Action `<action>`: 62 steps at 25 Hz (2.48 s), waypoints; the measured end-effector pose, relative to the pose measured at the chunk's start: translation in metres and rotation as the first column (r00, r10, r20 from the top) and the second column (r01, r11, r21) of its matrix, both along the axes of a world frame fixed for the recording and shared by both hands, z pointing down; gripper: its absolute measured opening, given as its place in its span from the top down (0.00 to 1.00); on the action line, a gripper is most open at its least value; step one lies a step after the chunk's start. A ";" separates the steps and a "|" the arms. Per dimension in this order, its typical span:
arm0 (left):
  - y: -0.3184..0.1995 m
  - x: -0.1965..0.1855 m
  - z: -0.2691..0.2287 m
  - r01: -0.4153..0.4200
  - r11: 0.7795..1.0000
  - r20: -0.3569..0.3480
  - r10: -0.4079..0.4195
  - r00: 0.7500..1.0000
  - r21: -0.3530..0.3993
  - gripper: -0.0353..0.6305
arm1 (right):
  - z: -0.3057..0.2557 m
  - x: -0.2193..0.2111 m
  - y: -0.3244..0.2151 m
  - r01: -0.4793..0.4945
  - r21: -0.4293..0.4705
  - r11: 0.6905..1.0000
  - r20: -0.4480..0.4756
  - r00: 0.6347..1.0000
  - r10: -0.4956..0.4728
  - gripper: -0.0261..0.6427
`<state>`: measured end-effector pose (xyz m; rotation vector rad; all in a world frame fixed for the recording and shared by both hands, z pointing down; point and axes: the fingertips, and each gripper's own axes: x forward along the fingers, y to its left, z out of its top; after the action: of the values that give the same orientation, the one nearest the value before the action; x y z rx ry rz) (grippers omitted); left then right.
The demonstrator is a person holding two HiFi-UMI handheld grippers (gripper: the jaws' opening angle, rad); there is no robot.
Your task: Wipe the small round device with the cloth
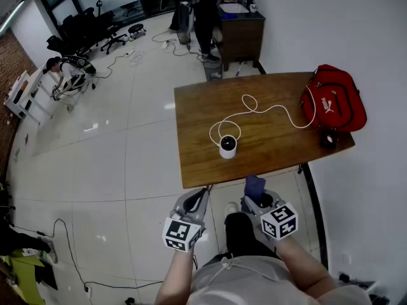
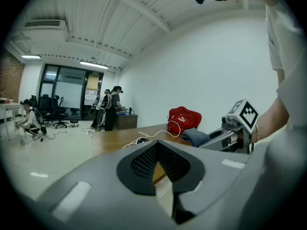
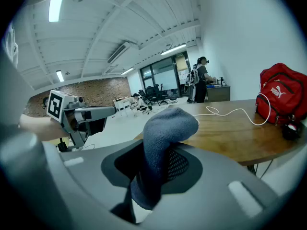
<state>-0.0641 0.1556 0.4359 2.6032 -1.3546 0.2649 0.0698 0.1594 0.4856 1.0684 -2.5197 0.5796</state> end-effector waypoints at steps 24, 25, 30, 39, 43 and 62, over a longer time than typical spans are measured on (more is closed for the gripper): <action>-0.216 0.048 0.083 -0.088 0.983 0.032 0.095 0.995 -0.162 0.94 | 0.071 -0.028 -0.183 0.233 -0.149 0.961 0.030 0.972 -0.232 0.80; -0.218 0.049 0.087 -0.087 0.982 0.029 0.093 0.995 -0.170 0.94 | 0.076 -0.027 -0.183 0.230 -0.165 0.959 0.028 0.973 -0.229 0.80; -0.225 0.048 0.096 -0.093 0.981 0.037 0.100 0.994 -0.170 0.94 | 0.100 -0.020 -0.186 0.221 -0.239 0.946 0.043 0.975 -0.217 0.80; -0.224 0.041 0.106 -0.096 0.978 0.002 0.098 0.995 -0.186 0.94 | 0.128 -0.027 -0.187 0.184 -0.387 0.904 0.006 0.980 -0.197 0.80; -0.223 0.039 0.115 -0.091 0.974 0.000 0.093 0.996 -0.206 0.94 | 0.121 -0.012 -0.190 0.158 -0.394 0.905 -0.026 0.983 -0.183 0.80; -0.228 0.045 0.107 -0.126 0.966 -0.055 0.117 0.992 -0.224 0.94 | 0.034 -0.023 -0.263 0.110 -0.171 0.979 0.230 0.971 -0.069 0.80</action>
<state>-0.0191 -0.0722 0.5430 2.4877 -1.0831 0.3603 0.0473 -0.1035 0.5193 0.8601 -2.6241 0.9308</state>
